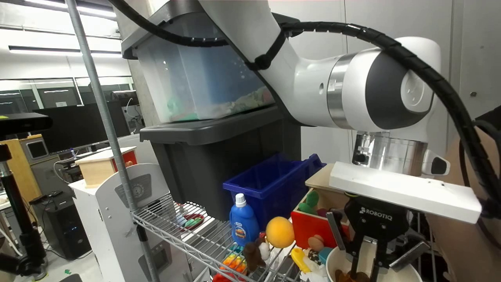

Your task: Remove the brown plush toy from the white pot and place it on the right side of the rack

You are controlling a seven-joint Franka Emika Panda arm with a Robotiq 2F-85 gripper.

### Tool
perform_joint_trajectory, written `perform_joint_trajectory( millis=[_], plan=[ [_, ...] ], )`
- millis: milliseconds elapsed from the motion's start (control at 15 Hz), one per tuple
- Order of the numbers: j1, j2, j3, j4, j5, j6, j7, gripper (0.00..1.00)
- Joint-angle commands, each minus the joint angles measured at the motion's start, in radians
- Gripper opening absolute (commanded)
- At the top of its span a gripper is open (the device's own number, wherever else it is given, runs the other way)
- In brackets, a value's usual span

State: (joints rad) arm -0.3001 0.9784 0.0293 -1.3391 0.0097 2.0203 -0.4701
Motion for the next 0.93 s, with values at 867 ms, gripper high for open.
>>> perform_joint_trajectory(
  millis=[867],
  plan=[
    [0.004,-0.023,0.001,0.013,0.004,-0.040,-0.016,0.01]
  ],
)
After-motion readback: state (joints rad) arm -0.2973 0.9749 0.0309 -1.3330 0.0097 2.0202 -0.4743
